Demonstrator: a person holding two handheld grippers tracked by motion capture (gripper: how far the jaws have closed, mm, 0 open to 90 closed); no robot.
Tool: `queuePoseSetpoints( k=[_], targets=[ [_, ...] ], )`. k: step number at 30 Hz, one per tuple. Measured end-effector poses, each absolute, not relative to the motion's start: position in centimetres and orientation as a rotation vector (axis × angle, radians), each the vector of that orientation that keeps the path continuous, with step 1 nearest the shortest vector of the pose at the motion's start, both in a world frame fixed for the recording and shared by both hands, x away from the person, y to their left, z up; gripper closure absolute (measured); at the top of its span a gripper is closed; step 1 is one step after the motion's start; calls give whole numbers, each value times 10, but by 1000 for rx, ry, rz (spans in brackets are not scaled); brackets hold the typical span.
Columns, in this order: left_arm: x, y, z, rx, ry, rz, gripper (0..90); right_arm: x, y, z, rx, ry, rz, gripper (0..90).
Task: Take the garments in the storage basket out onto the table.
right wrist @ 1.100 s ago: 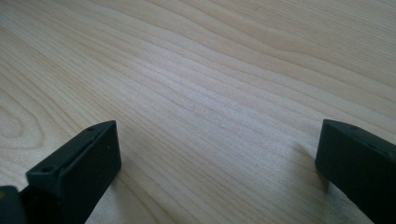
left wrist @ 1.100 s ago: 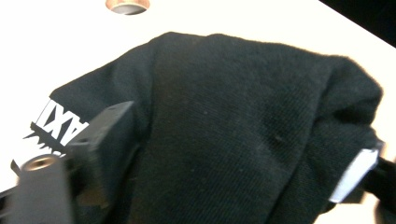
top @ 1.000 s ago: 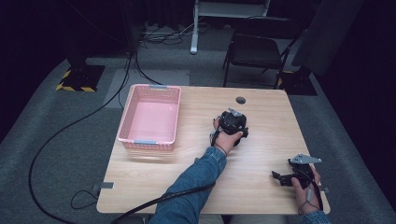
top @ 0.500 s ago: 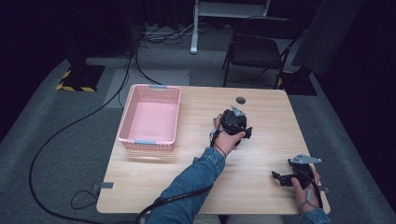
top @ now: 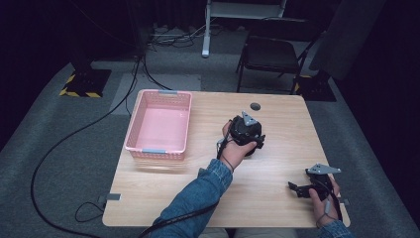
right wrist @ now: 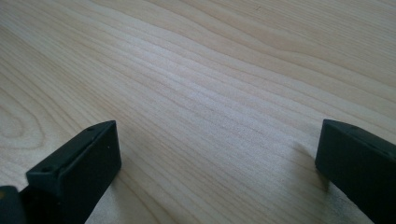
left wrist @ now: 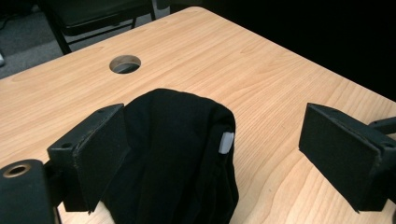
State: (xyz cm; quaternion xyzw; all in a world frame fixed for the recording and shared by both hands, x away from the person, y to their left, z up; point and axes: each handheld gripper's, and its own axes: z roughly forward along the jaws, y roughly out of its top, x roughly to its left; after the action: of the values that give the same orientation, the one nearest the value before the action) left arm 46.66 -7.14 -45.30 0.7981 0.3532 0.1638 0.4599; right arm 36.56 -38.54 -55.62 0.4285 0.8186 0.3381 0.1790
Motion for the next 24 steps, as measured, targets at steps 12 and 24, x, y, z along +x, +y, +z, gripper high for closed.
queuePoseSetpoints(
  k=[12,24],
  targets=[
    [446,-52,-440,1946,838,449,83,366,-385,-556,1208,2316,958,1],
    [428,-39,-429,1933,798,469,83,366,-385,-556,1207,2316,958,2]
  ],
)
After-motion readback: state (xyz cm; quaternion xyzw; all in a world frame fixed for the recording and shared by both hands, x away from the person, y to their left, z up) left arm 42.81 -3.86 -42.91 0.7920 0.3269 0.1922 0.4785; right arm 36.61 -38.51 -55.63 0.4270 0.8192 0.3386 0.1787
